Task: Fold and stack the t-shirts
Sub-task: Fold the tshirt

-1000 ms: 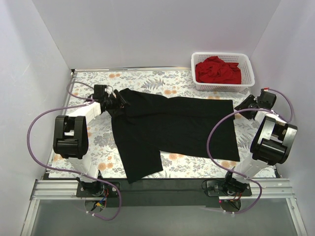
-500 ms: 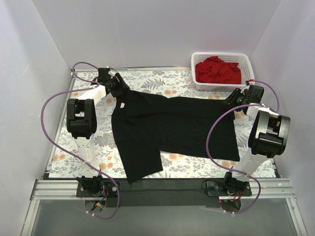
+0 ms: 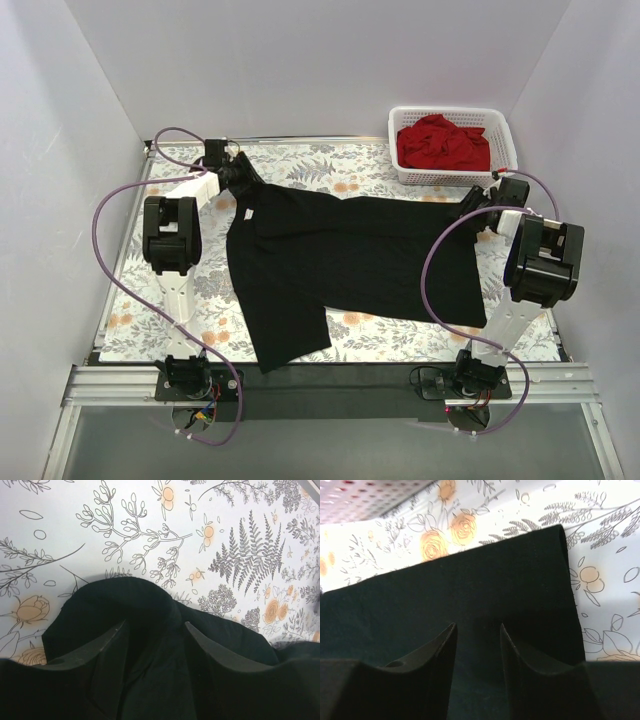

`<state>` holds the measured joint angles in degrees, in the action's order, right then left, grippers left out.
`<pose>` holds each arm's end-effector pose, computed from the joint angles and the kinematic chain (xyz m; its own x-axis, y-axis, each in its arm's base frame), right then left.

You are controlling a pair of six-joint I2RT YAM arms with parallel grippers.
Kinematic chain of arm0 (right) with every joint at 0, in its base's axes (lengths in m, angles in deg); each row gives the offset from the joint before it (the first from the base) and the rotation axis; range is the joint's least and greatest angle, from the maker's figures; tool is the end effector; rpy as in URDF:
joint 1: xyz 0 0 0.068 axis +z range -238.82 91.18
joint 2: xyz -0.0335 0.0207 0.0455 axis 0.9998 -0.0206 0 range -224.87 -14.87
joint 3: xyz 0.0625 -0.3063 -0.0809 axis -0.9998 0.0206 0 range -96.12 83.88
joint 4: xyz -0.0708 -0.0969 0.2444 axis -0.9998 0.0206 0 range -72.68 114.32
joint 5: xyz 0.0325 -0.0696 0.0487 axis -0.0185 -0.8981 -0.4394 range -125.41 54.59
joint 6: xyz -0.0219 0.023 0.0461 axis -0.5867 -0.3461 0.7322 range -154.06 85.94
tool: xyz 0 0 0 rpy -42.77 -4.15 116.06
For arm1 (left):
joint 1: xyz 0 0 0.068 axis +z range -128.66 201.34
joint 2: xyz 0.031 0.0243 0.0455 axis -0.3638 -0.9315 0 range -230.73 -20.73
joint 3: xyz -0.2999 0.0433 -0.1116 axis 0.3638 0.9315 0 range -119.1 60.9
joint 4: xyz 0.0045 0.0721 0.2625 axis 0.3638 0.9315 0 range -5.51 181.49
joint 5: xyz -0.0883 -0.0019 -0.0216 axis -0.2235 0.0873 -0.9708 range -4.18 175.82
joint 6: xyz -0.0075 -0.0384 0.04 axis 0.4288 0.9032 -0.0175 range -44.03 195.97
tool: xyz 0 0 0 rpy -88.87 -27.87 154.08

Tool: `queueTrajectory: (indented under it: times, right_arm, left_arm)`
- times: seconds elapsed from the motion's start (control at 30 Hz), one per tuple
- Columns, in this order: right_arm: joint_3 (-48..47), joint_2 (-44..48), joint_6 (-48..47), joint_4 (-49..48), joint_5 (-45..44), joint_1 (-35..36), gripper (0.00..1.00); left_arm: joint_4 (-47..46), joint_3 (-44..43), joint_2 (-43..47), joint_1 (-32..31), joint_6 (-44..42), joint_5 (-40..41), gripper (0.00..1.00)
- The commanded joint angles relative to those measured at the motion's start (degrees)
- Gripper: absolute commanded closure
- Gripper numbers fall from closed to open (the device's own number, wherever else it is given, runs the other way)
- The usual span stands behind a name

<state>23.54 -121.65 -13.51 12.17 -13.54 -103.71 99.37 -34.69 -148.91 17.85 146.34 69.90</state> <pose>0.4038 -0.0925 0.1985 -0.6084 0.4990 -0.6171 0.1940 0.8475 0.4940 0.5370 -0.0432 0.1920 -0.4764 -0.8785 -0.0368 -0.6111 0.3609 -0.7045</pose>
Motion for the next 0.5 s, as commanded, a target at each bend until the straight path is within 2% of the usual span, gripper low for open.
queueTrajectory:
  times: [0.0,0.13,0.33,0.47]
  right_arm:
    - [-2.2,-1.6,-1.0,-2.4,1.2,0.0,0.6]
    - [-1.9,-2.6,-0.5,-2.7,0.9,0.0,0.6]
    - [-0.6,-3.4,0.0,-2.9,-0.9,-0.9,0.6]
    - [0.0,-4.1,0.5,-3.0,-1.7,-3.0,0.6]
  left_arm:
    - [-0.8,-2.5,-0.5,-0.1,-0.1,-1.0,0.57]
    - [-0.9,-3.7,-1.9,-0.5,0.2,-1.8,0.65]
    - [-1.4,-2.5,-1.5,0.1,1.4,1.2,0.96]
    - [-3.2,1.0,0.2,3.3,6.6,2.2,1.0]
